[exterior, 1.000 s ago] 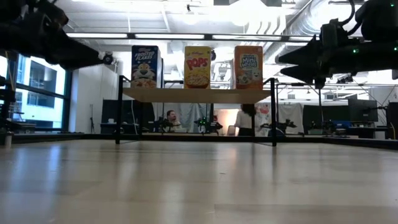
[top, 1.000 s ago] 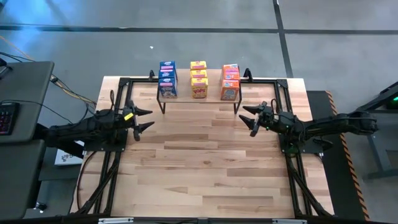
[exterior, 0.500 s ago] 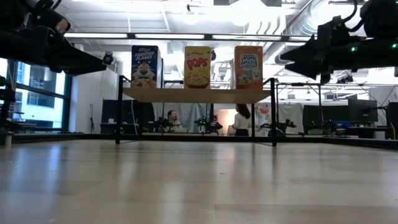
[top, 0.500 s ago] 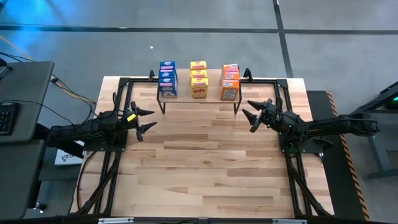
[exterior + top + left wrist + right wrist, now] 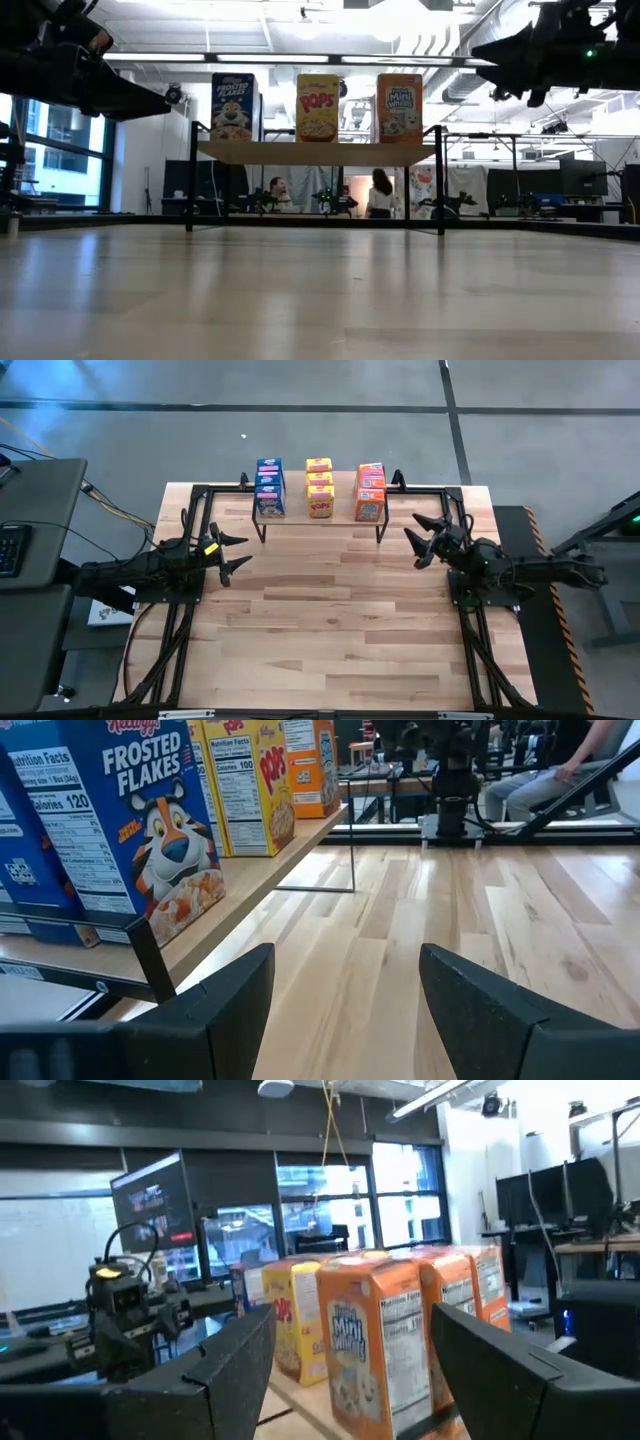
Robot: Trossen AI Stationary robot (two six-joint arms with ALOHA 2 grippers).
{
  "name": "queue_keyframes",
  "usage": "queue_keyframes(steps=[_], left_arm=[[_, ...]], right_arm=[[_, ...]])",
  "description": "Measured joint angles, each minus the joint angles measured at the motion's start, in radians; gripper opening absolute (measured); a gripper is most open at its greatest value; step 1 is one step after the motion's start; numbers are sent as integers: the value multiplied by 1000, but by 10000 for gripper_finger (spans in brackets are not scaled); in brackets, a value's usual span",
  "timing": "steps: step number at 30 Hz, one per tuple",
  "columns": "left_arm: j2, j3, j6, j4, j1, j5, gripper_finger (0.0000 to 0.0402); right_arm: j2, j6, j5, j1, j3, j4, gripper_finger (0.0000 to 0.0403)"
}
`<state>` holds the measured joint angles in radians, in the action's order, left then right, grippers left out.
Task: Stack cereal on shelf
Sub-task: Return to Home Position
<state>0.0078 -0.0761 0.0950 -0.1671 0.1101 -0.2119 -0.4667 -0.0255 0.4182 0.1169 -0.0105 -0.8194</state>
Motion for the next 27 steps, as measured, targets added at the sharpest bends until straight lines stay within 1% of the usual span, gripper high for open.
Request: queue_keyframes(steps=[2, 7, 10, 12, 16, 21, 27], left_arm=[[0, 0, 4, 0, 0, 0, 241], [0, 0, 14, 0, 0, 0, 241], [0, -1, 14, 0, 0, 0, 241], [0, -1, 14, 0, 0, 0, 241], [0, -1, 14, 0, 0, 0, 241], [0, -1, 14, 0, 0, 0, 241], [0, -1, 14, 0, 0, 0, 241]], right_arm=[[43, 15, -5, 0, 0, 65, 259], [145, 113, -7, 0, 0, 310, 259], [186, 156, -19, 0, 0, 378, 259], [205, 159, -56, 0, 0, 408, 259], [227, 200, -119, 0, 0, 517, 259], [227, 308, -123, 0, 0, 664, 259], [227, 335, -123, 0, 0, 749, 259]])
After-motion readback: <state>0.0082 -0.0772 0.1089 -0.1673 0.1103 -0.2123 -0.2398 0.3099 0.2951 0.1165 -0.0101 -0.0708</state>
